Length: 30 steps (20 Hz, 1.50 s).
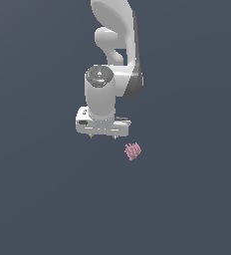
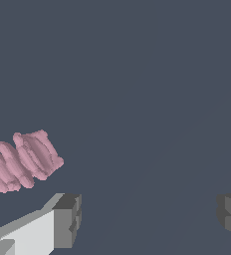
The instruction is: Pick up the object and move it to a goal position.
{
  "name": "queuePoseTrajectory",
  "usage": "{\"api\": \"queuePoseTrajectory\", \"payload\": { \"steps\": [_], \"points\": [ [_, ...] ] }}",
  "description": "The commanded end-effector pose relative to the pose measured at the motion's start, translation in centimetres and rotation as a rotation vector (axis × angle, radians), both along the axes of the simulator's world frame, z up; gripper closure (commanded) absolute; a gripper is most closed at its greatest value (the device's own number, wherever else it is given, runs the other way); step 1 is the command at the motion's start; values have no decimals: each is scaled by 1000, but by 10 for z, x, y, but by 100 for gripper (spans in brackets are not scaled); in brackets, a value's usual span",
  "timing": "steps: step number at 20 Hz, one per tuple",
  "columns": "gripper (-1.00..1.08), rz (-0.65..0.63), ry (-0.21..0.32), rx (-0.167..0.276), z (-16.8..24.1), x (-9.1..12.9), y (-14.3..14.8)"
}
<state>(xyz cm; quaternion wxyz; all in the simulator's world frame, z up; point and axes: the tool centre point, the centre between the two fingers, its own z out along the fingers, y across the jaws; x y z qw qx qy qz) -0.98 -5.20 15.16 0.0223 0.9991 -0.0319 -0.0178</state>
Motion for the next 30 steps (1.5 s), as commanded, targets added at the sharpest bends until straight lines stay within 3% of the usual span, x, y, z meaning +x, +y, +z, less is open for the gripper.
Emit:
{"api": "queuePoseTrajectory", "payload": {
  "steps": [1, 17, 22, 30],
  "points": [
    [-92, 35, -1, 2, -4, 1, 9],
    [-92, 471, -21, 44, -51, 5, 124],
    [-92, 527, -24, 52, -57, 4, 139],
    [-92, 527, -24, 52, -66, 4, 139]
  ]
}}
